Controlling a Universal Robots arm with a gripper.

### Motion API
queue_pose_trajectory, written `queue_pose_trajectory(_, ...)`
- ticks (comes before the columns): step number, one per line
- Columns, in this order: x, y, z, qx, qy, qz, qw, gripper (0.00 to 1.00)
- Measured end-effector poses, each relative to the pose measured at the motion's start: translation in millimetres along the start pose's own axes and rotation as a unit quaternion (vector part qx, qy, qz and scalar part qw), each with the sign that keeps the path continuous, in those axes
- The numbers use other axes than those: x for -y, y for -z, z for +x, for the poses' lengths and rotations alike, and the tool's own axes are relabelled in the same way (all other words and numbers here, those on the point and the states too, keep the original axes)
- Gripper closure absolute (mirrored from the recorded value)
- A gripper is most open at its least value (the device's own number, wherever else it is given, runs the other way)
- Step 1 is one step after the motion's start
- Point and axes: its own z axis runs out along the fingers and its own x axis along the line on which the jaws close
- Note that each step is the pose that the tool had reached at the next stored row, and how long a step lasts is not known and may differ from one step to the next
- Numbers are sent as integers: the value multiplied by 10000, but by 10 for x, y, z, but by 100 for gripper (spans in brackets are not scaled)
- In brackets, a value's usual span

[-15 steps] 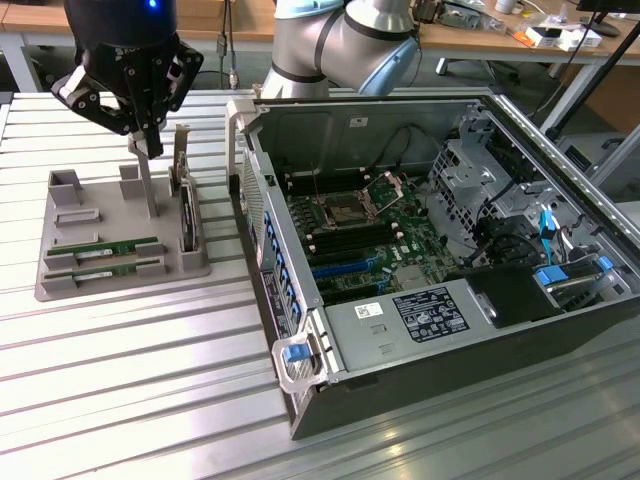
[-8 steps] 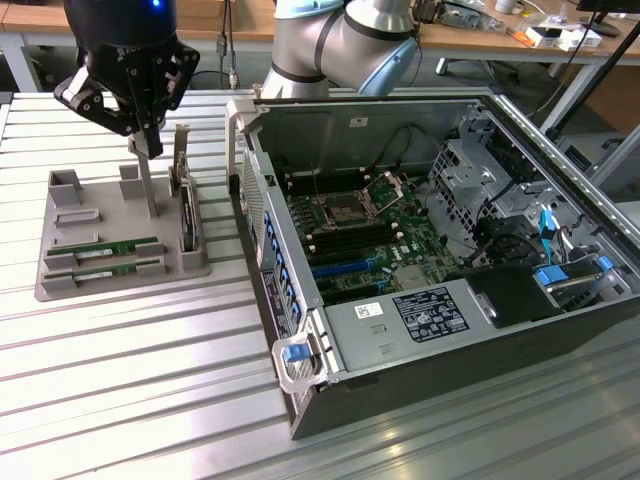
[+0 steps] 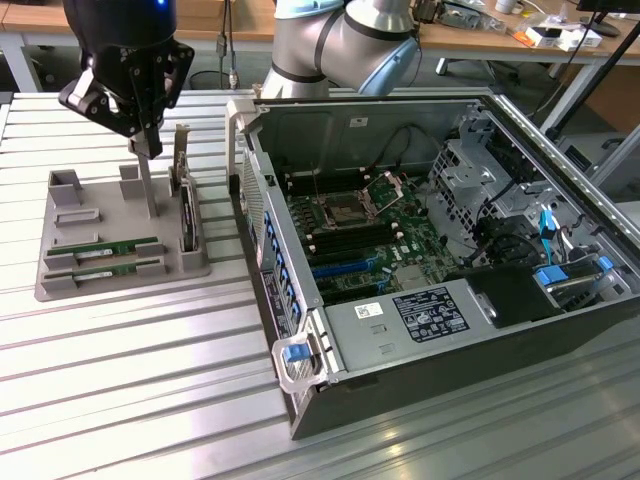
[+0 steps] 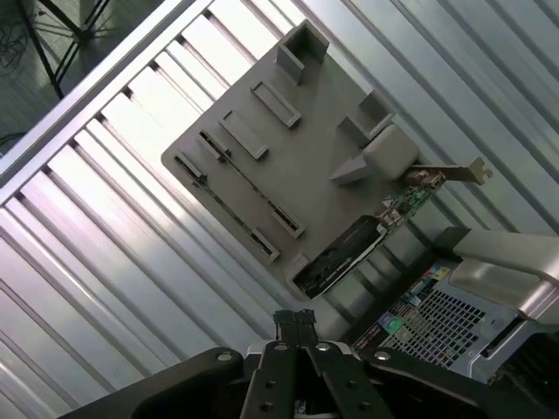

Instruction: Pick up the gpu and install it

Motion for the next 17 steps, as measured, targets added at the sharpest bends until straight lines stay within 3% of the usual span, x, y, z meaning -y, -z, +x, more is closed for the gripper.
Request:
queue_pose_trajectory(11, 1, 0, 0, -19, 429, -10, 9991, 90)
queue_pose_trajectory(17, 0, 0, 0, -33, 729, -18, 9973, 90)
